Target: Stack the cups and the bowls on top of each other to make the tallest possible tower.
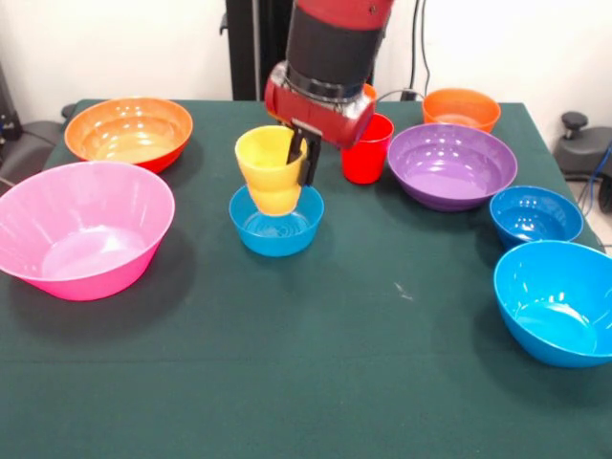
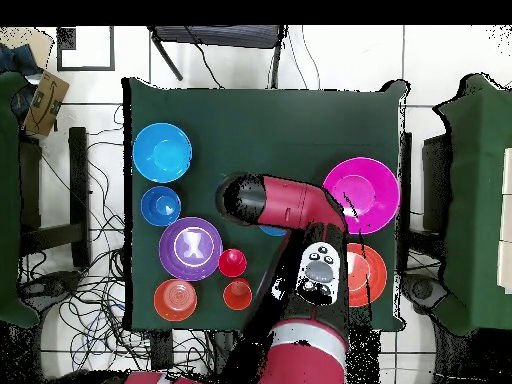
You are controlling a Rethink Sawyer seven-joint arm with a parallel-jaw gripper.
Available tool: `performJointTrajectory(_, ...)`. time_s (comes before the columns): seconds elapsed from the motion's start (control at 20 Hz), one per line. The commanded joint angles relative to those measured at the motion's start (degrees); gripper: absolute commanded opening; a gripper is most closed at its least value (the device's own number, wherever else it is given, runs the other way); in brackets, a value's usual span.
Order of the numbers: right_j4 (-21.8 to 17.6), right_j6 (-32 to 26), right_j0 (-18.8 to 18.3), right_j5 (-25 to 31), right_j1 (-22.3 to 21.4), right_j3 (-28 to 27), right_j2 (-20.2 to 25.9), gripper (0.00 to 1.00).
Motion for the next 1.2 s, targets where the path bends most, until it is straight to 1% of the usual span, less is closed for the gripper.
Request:
performJointTrajectory(0.05, -3.80, -1.56, -1.78, -6.65, 6.38, -1.83, 9.25, 0.00)
performJointTrajectory(0.2, -4.06, -2.31, -3.01, -7.83, 7.91, -1.80, 10.34, 0.00)
performJointTrajectory(0.3, -4.02, -2.43, -3.47, -7.42, 7.97, -1.01, 10.64, 0.00)
performJointTrajectory(0.45, -4.55, -2.34, -3.67, -8.40, 8.25, -0.47, 10.81, 0.00)
performJointTrajectory(0.7, -4.65, -1.51, -3.12, -8.55, 7.96, -0.33, 10.15, 0.00)
performJointTrajectory(1.2, -4.63, -0.74, -2.45, -6.89, 6.62, 0.47, 9.39, 0.00)
